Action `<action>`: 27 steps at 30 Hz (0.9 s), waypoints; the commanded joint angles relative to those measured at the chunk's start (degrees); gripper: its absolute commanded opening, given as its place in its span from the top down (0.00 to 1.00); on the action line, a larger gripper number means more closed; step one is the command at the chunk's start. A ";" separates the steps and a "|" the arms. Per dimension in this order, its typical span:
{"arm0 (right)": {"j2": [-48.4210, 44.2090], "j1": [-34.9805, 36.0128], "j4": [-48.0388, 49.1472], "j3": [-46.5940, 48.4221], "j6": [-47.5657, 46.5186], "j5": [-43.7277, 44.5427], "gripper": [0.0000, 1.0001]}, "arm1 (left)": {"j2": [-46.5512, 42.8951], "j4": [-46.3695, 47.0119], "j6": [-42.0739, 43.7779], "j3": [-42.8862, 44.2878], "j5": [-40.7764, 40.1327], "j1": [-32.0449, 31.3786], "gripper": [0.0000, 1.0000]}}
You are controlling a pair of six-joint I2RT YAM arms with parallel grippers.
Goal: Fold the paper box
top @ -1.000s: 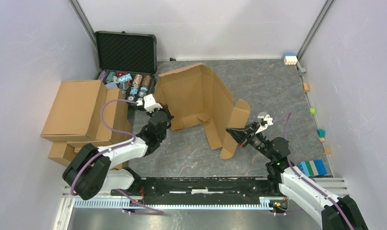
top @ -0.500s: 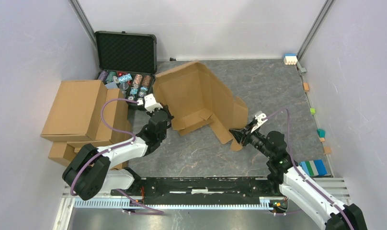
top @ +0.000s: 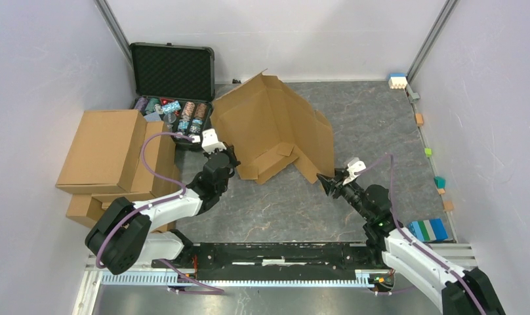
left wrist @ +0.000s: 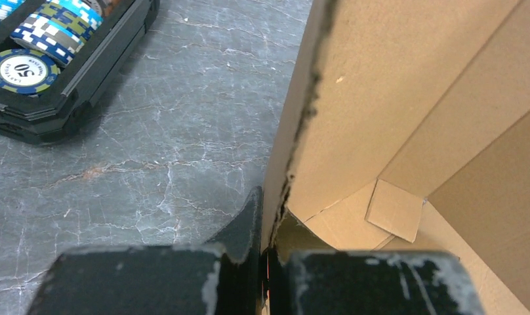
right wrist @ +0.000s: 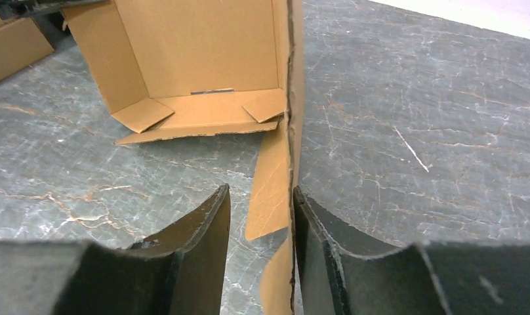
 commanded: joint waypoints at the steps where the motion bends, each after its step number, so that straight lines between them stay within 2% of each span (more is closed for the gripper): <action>1: 3.98 0.37 5.65 2.65 -4.49 0.62 0.56 | 0.47 0.05 4.66 -1.08 2.80 -0.59 0.98; 3: 6.29 0.38 6.01 3.32 -4.97 1.64 0.66 | 0.40 0.50 5.13 -1.19 2.89 -0.58 0.98; 6: 9.03 0.38 6.76 3.84 -4.10 2.17 0.95 | 0.31 0.76 5.70 -1.23 2.98 -0.67 0.98; 7: 9.16 0.40 6.81 3.78 -3.80 1.78 0.99 | 0.27 0.69 5.70 -1.25 2.90 -0.67 0.98; 13: 3.82 1.50 2.36 0.22 -2.52 -2.10 1.00 | -0.24 0.69 5.94 -1.18 2.97 -0.69 0.98; 20: -3.44 6.33 -1.69 -6.54 2.21 -8.51 1.00 | 0.35 1.52 5.21 -0.78 3.49 -1.44 0.98; 27: -1.14 9.54 1.48 -8.63 5.83 -8.19 1.00 | 0.62 -10.76 -7.41 6.28 -2.55 -1.80 0.98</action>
